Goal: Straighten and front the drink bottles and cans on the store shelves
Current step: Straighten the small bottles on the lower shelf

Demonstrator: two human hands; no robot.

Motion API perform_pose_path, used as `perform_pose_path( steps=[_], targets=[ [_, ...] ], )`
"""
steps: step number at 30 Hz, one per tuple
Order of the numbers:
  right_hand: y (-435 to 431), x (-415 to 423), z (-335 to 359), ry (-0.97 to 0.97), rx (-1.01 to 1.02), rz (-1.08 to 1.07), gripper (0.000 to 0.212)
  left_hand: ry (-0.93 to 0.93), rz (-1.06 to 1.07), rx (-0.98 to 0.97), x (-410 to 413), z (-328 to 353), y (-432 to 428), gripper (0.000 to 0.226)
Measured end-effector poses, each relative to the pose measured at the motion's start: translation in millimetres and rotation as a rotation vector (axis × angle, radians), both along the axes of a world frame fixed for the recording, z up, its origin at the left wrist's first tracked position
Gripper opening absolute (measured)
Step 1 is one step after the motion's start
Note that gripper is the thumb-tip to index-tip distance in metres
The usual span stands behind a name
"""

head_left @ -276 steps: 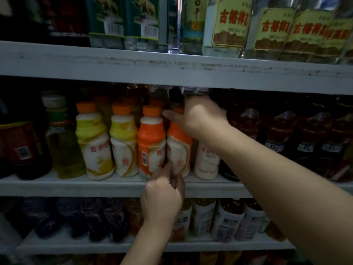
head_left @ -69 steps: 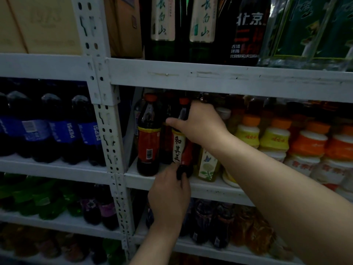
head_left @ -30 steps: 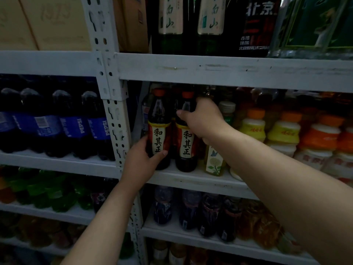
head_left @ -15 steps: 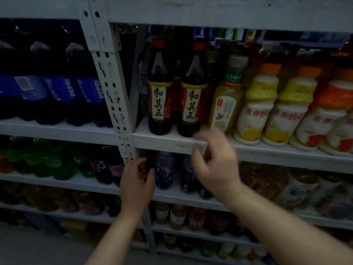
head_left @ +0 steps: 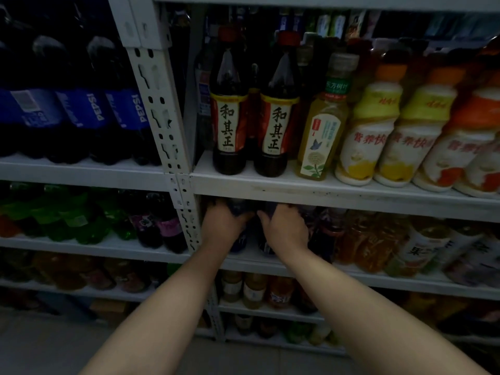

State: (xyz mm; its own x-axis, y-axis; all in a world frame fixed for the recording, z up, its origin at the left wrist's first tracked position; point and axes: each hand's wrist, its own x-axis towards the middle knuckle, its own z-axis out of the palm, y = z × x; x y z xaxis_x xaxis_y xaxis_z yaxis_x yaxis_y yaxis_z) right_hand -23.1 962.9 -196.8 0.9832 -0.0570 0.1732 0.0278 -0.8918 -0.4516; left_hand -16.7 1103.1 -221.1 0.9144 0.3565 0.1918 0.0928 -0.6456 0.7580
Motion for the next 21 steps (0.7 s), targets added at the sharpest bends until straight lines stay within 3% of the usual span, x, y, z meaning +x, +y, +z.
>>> perform_pose_path(
  steps=[5, 10, 12, 15, 17, 19, 21],
  targets=[
    [-6, 13, 4, 0.076, 0.188, -0.019, 0.041, 0.022, -0.186, -0.058, 5, -2, 20, 0.041],
    [-15, 26, 7, 0.243, 0.484, 0.083, 0.035, 0.085, -0.399, -0.203, 5, 0, 32, 0.035],
    [-19, 29, 8, 0.348, 0.566, 0.089, 0.024, 0.126, -0.413, -0.292, 6, 2, 31, 0.032],
    [-22, 31, 7, 0.443, 0.527, 0.126, 0.022, 0.169, -0.373, -0.220, 7, -4, 29, 0.046],
    [-20, 30, 2, 0.383, 0.470, 0.214, 0.032, 0.159, -0.295, -0.098, 7, -10, 29, 0.060],
    [-16, 29, -4, 0.230, 0.396, 0.265, 0.051, 0.137, -0.262, -0.111, 7, -12, 28, 0.057],
    [-13, 28, -6, 0.182, 0.426, 0.257, 0.046, 0.142, -0.268, -0.143, 8, -11, 29, 0.054]
  ],
)
